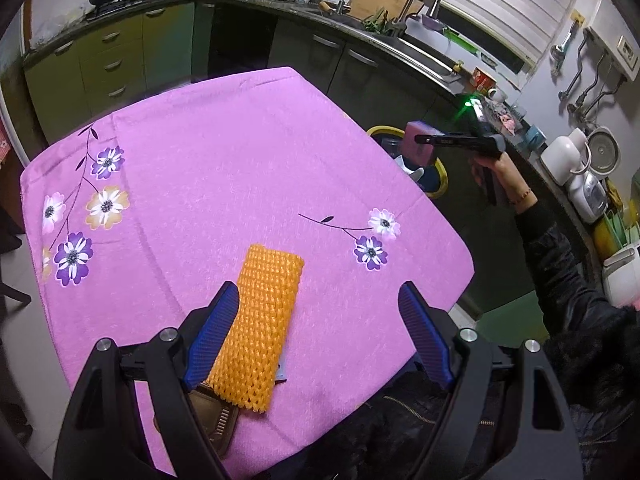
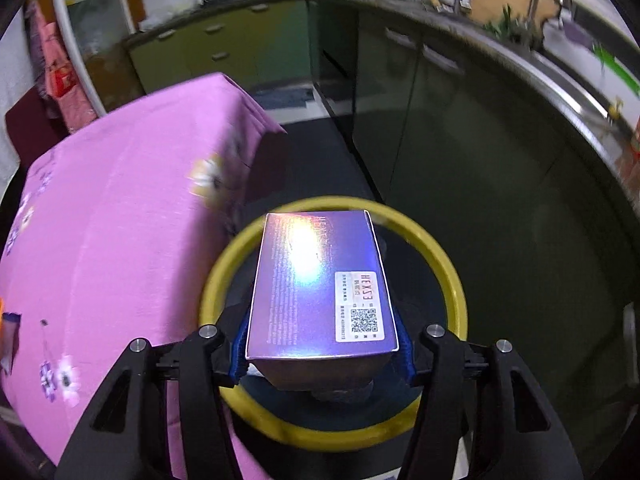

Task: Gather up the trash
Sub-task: 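Carry the purple box into the bin with the right gripper while the left gripper grasps the orange foam net, then carry the orange foam net over the bin and open the left gripper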

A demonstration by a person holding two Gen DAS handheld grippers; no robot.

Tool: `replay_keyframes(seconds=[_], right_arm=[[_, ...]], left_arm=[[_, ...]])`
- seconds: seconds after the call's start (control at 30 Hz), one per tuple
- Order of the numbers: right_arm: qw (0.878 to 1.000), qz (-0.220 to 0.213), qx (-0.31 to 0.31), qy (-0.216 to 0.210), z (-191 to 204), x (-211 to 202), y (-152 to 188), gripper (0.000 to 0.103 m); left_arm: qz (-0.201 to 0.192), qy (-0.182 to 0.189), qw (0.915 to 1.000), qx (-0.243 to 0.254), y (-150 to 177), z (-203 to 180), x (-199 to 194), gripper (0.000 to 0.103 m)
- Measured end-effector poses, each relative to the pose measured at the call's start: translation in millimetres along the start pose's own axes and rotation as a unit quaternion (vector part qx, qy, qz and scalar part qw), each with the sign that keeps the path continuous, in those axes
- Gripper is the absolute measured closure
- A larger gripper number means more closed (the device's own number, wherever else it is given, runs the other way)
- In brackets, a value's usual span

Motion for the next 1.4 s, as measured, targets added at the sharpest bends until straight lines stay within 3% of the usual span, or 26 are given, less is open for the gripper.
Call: replay_keyframes(seconds=[0.03,0.1,0.27,0.47,0.77,0.87,1.03,1.17,1.33,1.4], right_arm=[[1.0,0.006,0.005,0.009,-6,6,1,0.025],[0.999,0.0,0.005,0.036,-12,5,3,0.025],[0.998,-0.052,0.006,0.045,9,-37,14,0.025],[0.993,-0.116,0.002,-0.026,75,-83,41,0.025],[0.985,-0.144,-0.047,-0.082,161,-110,55,0.022],[0.984,-0.142,-0.063,-0.086,179,-109,58,0.02],[0.984,-0.137,-0.066,-0.092,187,-101,61,0.02],[0.984,-0.135,-0.062,-0.099,188,-97,63,0.02],[0.984,-0.135,-0.062,-0.102,185,-96,64,0.02],[0.984,-0.136,-0.061,-0.102,185,-96,65,0.02]], left_arm=[[0.001,-0.002,1.0,0.004,0,-1,0,0.024],[0.007,-0.009,0.9998,0.015,2,-3,2,0.022],[0.028,-0.021,0.999,0.028,7,-1,14,0.021],[0.069,-0.031,0.9957,0.053,20,2,38,0.018],[0.113,-0.02,0.992,0.051,30,12,78,0.019],[0.115,-0.02,0.9918,0.052,29,13,84,0.029],[0.112,-0.015,0.9929,0.037,28,20,88,0.056],[0.114,-0.015,0.9931,0.023,28,26,90,0.067],[0.091,-0.018,0.9957,0.005,21,32,78,0.086],[0.082,-0.024,0.9963,0.002,19,34,73,0.089]])
Point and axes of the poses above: each gripper's, at about its wrist camera, not at the fingertips, and x roughly the way its jaws point, z to its left, y to its underside, the point moved 5 cm from there along x, roughly the way its jaws point, and after that the axes turned 14 degrees about -y, right-handed, at the moved point
